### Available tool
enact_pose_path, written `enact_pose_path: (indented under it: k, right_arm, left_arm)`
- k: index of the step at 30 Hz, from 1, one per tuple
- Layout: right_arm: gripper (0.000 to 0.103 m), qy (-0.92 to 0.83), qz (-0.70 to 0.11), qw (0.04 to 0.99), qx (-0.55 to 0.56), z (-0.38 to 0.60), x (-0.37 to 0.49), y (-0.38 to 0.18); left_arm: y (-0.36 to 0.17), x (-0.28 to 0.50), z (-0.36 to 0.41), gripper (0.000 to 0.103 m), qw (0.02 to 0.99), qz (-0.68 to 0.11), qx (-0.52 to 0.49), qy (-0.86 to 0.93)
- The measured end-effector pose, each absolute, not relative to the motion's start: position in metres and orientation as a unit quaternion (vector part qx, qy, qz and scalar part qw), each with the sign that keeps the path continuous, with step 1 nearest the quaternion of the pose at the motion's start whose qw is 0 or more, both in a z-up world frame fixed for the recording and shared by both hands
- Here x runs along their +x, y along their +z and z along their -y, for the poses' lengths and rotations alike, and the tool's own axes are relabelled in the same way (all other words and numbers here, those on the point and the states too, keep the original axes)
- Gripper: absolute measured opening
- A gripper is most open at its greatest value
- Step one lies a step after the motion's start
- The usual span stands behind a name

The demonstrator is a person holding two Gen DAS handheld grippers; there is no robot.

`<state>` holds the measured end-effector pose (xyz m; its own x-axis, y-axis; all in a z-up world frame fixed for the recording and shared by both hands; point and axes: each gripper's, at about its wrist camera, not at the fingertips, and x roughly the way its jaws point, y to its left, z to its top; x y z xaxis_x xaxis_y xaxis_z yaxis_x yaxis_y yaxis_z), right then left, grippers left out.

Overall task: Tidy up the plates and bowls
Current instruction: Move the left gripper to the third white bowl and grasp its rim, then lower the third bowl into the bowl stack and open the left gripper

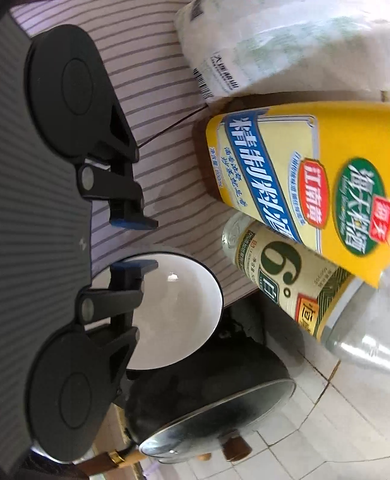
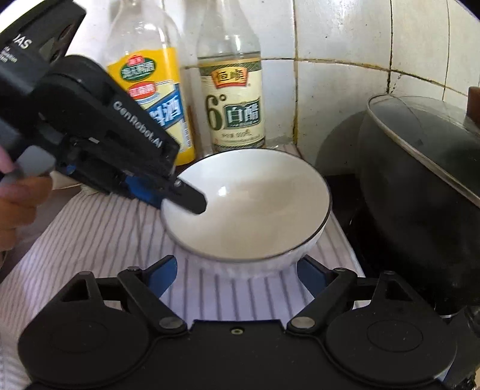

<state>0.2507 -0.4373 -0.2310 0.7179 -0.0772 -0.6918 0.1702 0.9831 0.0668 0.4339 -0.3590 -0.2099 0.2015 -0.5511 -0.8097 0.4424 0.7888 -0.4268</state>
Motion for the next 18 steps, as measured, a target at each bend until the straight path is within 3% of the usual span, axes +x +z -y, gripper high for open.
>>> enact_pose_path:
  k: [18]
  right_arm:
    - [0.090,-0.060,-0.340,0.937,0.052,0.395,0.206,-0.190]
  left_arm:
    - [-0.144,0.369,0.325,0.009,0.773,-0.543,-0.010,-0.328]
